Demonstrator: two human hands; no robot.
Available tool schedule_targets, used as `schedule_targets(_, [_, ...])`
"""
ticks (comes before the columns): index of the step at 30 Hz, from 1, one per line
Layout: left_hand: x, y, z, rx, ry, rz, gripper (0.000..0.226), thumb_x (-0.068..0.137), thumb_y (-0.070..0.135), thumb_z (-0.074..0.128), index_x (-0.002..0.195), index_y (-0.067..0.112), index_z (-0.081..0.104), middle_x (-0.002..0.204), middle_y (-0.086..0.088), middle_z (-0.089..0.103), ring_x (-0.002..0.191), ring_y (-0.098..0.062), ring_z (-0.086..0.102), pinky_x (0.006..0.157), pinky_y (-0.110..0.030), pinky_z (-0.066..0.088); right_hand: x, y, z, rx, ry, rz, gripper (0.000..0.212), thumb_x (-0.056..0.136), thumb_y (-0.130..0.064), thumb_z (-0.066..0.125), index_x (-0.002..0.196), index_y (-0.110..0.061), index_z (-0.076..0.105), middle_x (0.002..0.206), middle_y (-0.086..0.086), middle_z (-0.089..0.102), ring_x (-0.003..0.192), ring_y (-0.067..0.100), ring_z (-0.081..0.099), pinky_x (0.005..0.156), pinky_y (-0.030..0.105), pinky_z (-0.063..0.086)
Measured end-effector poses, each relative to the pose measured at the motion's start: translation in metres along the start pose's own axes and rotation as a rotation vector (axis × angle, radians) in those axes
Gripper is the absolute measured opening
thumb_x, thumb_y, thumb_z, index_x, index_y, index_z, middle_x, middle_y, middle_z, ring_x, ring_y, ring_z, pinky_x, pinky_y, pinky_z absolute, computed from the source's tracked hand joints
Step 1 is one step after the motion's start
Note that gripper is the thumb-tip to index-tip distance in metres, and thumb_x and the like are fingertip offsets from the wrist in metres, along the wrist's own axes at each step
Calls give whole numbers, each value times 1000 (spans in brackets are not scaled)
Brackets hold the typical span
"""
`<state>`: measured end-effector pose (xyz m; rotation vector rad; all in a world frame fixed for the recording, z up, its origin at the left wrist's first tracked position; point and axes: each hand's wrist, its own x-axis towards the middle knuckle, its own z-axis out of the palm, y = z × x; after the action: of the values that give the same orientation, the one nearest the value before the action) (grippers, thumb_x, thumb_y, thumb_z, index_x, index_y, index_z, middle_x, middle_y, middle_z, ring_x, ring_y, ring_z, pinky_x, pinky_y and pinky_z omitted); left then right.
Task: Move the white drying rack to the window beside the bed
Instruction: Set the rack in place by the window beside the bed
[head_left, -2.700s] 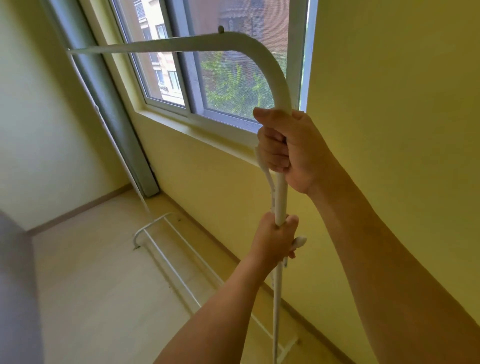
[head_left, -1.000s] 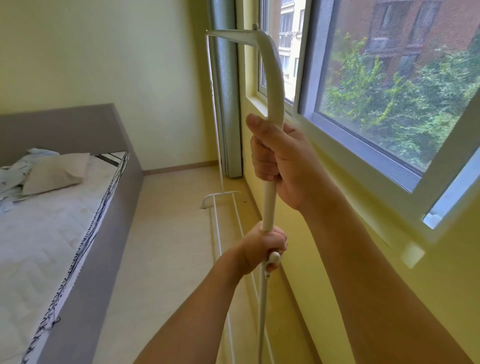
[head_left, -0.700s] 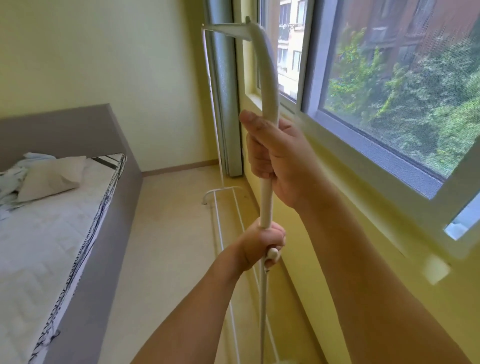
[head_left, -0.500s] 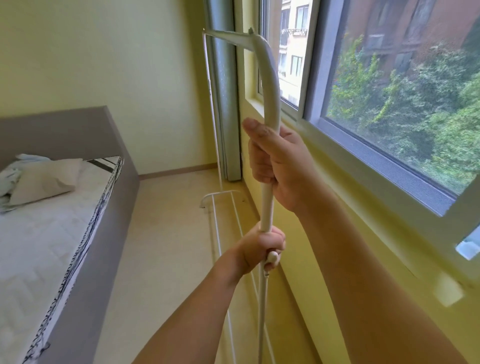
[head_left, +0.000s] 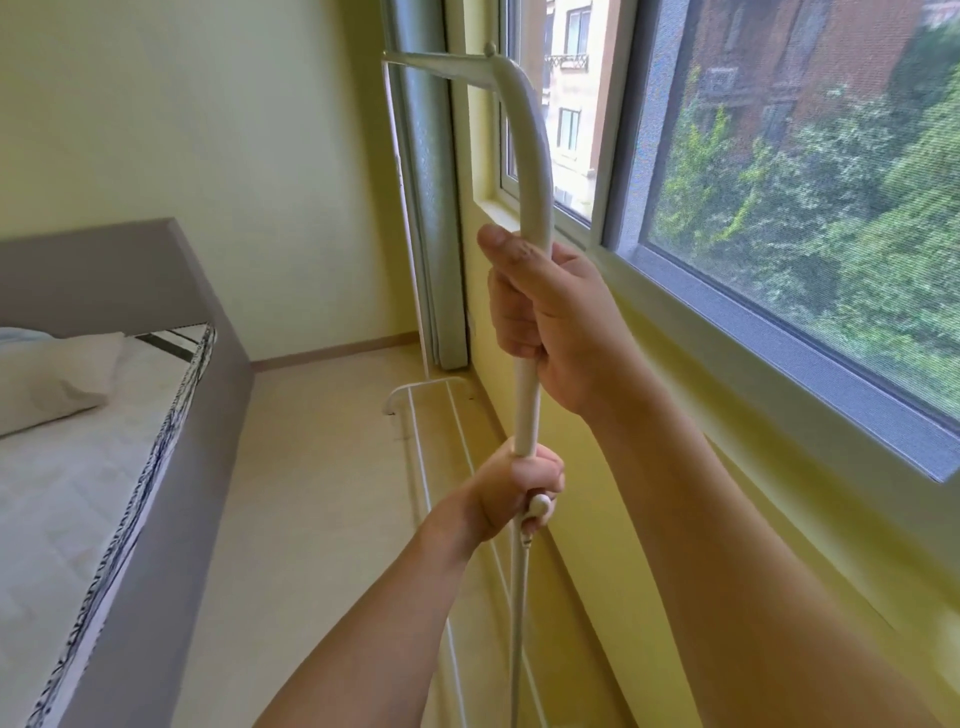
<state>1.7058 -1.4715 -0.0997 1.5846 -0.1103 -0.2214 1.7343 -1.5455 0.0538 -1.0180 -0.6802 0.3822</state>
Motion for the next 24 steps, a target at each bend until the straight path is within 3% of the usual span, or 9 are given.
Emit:
schedule_targets(4, [25,3,-17,-2,27,-33,25,64,6,48,50,-10,34,41,-2,34,29,-15,37,40,-27,24,26,3,-10,-26,-2,0,40,93,-20,60,61,-21,37,44,-10,31,38,8,20,37,21,20])
schedule_targets(8, [49,6,-32,24,60,-40,18,66,6,48,50,5,38,35,-2,36,29,-15,39,43,-28,26,52,8,-22,-24,-1,11,39,94,-19,61,64,-21,36,44,-11,32,38,7,22,37,20,20])
schedule_targets(16, [83,5,-63,4,125,-24,24,69,7,50,49,12,37,35,-1,38,29,-16,39,44,-32,26,99,21,-38,-31,-49,1,38,92,-21,63,63,-20,38,43,-10,35,38,9,25,38,22,22])
schedule_targets(24, [116,2,-100,7,127,-19,24,69,8,51,48,10,39,35,-2,41,30,-19,37,42,-26,31,147,39,-47,-12,-81,4,38,89,-26,65,64,-23,37,45,-12,35,39,9,24,38,21,23])
